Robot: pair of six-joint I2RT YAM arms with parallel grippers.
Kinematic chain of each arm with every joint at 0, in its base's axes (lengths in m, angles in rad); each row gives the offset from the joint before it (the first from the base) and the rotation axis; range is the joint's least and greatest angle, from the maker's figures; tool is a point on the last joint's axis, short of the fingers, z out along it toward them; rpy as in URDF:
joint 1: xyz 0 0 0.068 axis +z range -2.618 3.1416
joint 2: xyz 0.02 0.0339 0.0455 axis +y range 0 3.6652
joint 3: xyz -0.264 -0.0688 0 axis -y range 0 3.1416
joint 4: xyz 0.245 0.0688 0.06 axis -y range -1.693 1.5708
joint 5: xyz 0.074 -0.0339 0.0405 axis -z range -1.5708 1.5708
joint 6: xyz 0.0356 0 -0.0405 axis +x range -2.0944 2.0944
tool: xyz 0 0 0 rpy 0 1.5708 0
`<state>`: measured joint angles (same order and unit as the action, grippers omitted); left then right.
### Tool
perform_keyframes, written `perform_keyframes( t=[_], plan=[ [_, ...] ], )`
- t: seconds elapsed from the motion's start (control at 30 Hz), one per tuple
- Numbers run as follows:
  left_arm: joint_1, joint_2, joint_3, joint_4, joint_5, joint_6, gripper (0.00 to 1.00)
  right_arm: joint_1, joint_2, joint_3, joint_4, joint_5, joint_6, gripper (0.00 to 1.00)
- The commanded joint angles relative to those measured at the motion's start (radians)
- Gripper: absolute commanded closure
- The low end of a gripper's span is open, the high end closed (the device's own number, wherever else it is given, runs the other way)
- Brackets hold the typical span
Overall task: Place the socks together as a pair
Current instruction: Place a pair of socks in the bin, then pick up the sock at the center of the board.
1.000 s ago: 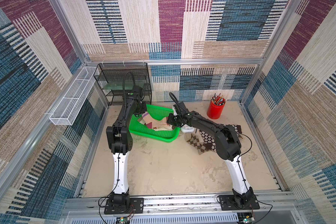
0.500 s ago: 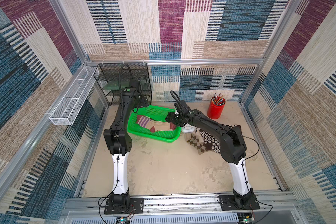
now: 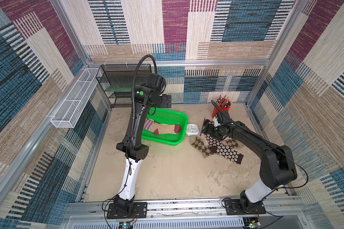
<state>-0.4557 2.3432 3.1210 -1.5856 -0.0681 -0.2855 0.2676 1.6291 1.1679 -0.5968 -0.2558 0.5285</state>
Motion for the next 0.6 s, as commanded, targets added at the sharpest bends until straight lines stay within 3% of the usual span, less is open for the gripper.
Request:
perform_keyframes(
  t=[0.0,0.07,0.17,0.23,0.3,0.37,0.43,0.57],
  plan=[
    [-0.054,-0.045,-0.020,-0.197,-0.018,-0.038,0.06,-0.010,-0.011,-0.040,-0.007,-0.083,-0.123,0.25],
    [-0.090,-0.110,-0.103,-0.197,-0.045,-0.074,0.05,-0.013,-0.023,-0.069,0.024,-0.115,-0.115,0.25],
    [-0.117,-0.235,-0.354,-0.195,-0.125,-0.116,0.03,0.000,-0.017,-0.075,0.039,-0.145,-0.114,0.25],
    [-0.120,-0.376,-0.672,-0.094,-0.129,-0.130,0.03,0.023,-0.001,-0.062,0.028,-0.144,-0.128,0.25],
    [-0.091,-0.668,-1.189,0.243,-0.041,-0.200,0.03,0.056,0.015,-0.032,-0.001,-0.111,-0.148,0.25],
    [-0.064,-0.904,-1.543,0.441,-0.016,-0.299,0.03,0.091,0.038,0.004,-0.040,-0.067,-0.156,0.26],
    [-0.063,-1.041,-1.706,0.484,-0.037,-0.341,0.03,0.134,0.066,0.038,-0.068,-0.018,-0.155,0.26],
    [-0.063,-1.224,-1.886,0.477,-0.050,-0.389,0.03,0.196,0.148,0.093,-0.092,0.093,-0.117,0.28]
  ],
)
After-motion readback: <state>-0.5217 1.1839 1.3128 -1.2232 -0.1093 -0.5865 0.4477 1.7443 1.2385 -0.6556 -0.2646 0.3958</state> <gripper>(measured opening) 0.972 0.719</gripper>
